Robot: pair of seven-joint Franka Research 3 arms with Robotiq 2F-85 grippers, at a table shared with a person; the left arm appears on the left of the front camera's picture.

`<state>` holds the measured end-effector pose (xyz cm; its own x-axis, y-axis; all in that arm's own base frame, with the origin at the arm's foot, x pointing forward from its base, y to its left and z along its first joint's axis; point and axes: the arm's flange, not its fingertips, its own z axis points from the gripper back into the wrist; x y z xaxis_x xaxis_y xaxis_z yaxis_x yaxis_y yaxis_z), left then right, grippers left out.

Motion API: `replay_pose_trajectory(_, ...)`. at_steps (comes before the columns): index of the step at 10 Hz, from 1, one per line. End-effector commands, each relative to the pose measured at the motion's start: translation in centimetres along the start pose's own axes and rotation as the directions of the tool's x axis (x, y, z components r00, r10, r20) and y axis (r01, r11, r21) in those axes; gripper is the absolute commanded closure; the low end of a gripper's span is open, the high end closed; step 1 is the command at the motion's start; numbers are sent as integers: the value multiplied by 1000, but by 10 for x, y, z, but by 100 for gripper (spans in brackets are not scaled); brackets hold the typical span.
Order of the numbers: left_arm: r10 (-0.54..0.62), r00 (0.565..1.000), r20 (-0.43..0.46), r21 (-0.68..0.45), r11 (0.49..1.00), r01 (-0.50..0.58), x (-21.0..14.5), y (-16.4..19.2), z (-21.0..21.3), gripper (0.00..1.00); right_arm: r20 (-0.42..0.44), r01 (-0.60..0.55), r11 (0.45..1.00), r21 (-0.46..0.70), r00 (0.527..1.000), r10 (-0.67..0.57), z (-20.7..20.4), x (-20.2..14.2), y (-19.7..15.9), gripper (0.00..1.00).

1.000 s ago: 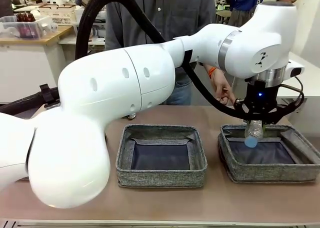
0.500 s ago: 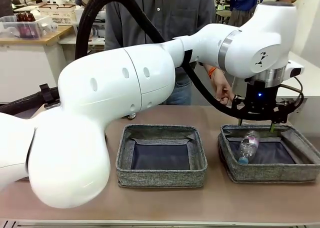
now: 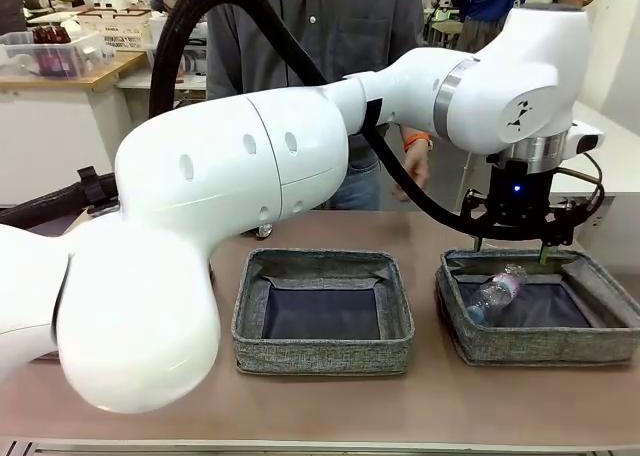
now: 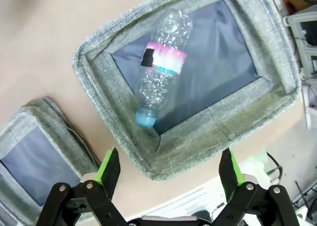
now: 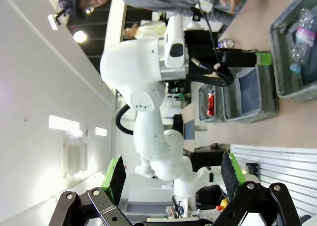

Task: Sort the waste into the appropriate baskets.
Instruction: Place the picked waste into the Fabric basket indicated by the person.

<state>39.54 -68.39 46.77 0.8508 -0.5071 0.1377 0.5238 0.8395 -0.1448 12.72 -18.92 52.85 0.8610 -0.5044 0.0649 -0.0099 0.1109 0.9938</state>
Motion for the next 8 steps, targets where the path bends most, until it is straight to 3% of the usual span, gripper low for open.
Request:
replay_pose_trajectory(1, -6, 996, -93, -18, 1000, 5, 61, -18, 33, 0, 9, -15, 1000, 3, 1000, 15, 3, -2, 0, 0)
replay_pose_trajectory(4, -121, 935, -333, 6, 991, 130, 38, 18, 84, 0, -47, 15, 1000, -2, 999, -15, -7, 13, -4, 0)
replay_pose_trajectory(7, -150, 781, -606, 25, 978, 207, 6, 64, 111, 0, -134, 56, 997, -44, 989, -61, -34, 38, -5, 0)
replay_pose_trajectory(8, -129, 761, -636, 14, 984, 178, -1, 80, 117, 0, -158, 76, 994, -78, 983, -88, -49, 50, -6, 0)
